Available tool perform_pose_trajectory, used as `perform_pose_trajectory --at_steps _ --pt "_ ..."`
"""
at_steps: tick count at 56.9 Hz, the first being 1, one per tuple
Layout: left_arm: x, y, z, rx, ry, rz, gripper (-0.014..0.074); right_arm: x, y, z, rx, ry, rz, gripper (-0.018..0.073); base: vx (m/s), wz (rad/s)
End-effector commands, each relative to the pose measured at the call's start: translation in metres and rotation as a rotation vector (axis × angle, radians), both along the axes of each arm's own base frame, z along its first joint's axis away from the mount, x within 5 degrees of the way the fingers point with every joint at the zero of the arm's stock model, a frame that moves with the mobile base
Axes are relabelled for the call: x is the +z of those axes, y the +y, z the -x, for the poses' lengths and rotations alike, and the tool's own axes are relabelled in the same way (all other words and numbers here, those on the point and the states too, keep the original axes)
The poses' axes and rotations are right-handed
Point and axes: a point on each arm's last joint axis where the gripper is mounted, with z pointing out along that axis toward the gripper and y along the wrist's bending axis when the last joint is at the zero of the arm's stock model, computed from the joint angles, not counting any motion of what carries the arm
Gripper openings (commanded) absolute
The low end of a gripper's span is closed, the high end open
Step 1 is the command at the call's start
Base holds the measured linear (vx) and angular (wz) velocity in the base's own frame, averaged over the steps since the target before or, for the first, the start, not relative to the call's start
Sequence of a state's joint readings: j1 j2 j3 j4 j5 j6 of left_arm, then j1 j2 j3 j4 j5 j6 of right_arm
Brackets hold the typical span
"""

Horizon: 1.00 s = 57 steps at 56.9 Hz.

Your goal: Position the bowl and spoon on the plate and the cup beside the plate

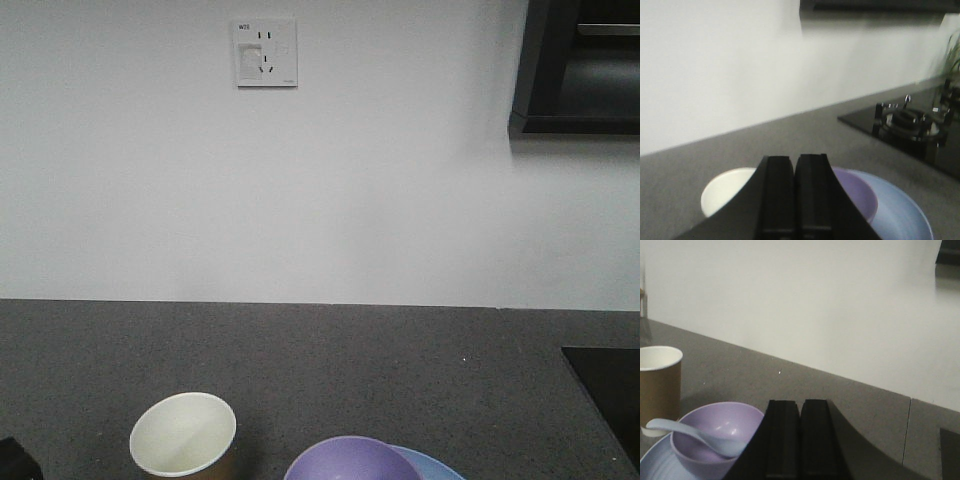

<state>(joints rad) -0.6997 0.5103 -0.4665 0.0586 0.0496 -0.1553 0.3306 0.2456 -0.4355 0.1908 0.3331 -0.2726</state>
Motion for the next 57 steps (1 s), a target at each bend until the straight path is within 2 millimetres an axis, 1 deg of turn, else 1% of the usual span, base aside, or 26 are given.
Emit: perform_pose_trajectory --at_steps 1,8,32,35,39,44,50,57 --pt "0.019 0.000 0.003 -0.022 -0.181 0.168 -0.0006 0.021 -0.003 0.000 -0.027 -0.155 -0.054 -0.0008 0.00 0.00" --pt "0.015 0.000 0.003 -0.023 -0.189 0.174 -0.0006 0.022 -0.003 0.000 -0.028 -0.159 -0.055 -0.0008 0.00 0.00" --pt "0.015 0.000 0.003 -0.023 -0.189 0.172 -0.0006 0.022 -0.003 0.000 -0.028 -0.159 -0.055 -0.0008 0.00 0.00" --pt "0.013 -0.001 0.003 -0.022 -0.183 0.155 -0.0006 0.022 -0.003 0.000 -0.028 -0.159 -0.055 -0.0008 0.00 0.00" --pt "0.004 0.002 0.002 0.011 -0.215 0.049 -0.0006 0.022 -0.003 0.000 -0.028 -0.159 -0.055 -0.0008 0.00 0.00" --pt "-0.017 0.015 0.001 0.108 -0.199 -0.088 -0.0006 0.022 -0.003 0.000 -0.028 -0.159 -0.055 -0.0008 0.00 0.01" --pt "-0.042 0.033 0.003 0.255 -0.153 -0.129 -0.0006 0.022 -0.003 0.000 -0.028 -0.159 -0.055 -0.0008 0.00 0.00" --pt "-0.068 0.052 0.014 0.422 -0.164 -0.130 -0.0006 0.022 -0.003 0.000 -0.028 -0.159 -0.055 -0.0008 0.00 0.00"
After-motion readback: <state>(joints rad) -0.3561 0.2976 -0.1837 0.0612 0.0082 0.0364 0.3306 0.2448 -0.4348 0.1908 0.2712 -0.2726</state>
